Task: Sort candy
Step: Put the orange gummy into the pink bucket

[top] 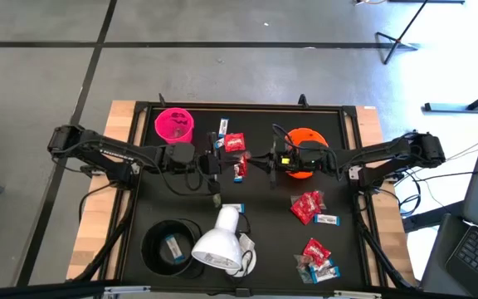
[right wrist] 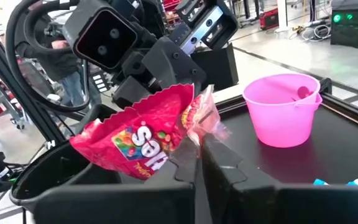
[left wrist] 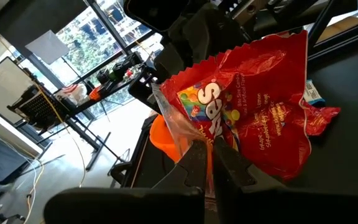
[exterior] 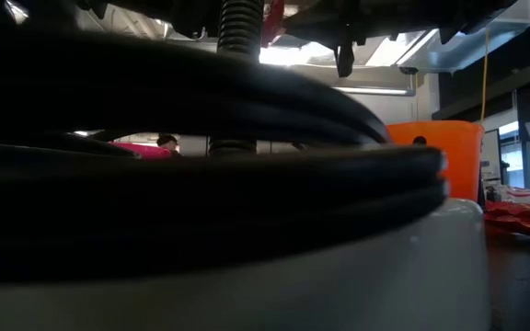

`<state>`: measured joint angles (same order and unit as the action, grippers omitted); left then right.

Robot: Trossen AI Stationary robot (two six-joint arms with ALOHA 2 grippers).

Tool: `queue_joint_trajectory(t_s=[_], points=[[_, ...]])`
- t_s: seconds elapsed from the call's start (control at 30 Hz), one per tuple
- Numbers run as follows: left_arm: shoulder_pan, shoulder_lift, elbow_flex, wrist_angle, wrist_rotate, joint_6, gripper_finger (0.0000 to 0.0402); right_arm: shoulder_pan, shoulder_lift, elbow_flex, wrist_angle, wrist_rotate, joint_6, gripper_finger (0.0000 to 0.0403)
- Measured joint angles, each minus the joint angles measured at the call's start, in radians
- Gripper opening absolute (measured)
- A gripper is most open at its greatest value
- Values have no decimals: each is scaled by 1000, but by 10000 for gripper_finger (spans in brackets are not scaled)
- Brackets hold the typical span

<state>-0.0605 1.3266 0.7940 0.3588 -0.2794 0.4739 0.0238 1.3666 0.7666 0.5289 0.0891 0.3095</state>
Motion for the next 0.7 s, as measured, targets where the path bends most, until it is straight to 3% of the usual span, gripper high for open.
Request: queue_joint_trajectory(t_s=[0.23, 0.5, 0.7], points=[[-13, 0, 0, -7, -7, 0, 0, 0, -7, 0, -3, 14, -30, 2], [-41, 0, 0, -40, -78, 0, 0, 0, -65, 0, -57, 113, -57, 0], [-59, 0, 0, -43, -145, 0, 0, 1, -102, 0, -100, 129, -58, 0]])
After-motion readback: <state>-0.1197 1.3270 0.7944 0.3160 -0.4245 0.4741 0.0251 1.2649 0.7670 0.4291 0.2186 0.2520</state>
